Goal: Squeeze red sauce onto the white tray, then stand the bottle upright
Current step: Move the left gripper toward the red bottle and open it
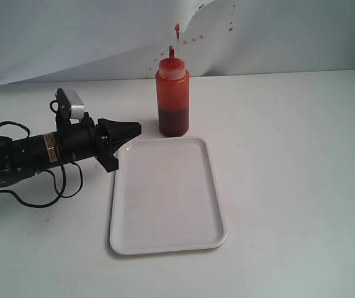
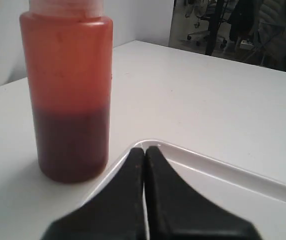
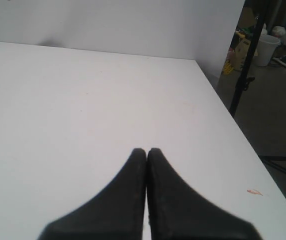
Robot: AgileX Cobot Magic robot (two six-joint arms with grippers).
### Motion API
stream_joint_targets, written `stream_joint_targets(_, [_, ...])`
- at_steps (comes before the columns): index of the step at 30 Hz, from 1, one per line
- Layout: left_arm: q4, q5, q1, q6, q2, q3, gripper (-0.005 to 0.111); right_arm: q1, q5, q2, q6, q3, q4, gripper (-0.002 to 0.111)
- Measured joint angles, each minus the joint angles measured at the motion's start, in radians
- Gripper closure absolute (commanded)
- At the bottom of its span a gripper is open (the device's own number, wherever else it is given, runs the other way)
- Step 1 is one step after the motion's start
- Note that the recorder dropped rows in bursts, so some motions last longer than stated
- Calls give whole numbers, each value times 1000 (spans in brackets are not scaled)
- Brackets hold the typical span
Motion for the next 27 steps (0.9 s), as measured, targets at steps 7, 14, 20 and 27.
stream_joint_targets(7, [2,0,0,0,8,0,86,0,0,0,0,0,0,108])
stream_joint_targets(14, [-4,0,0,0,8,0,39,0,0,0,0,0,0,108])
stream_joint_targets(20, [-21,0,0,-46,8,-3,16,0,0,0,0,0,0,108])
stream_joint_targets(27, [-25,-2,0,-52,8,-4,17,0,0,0,0,0,0,108])
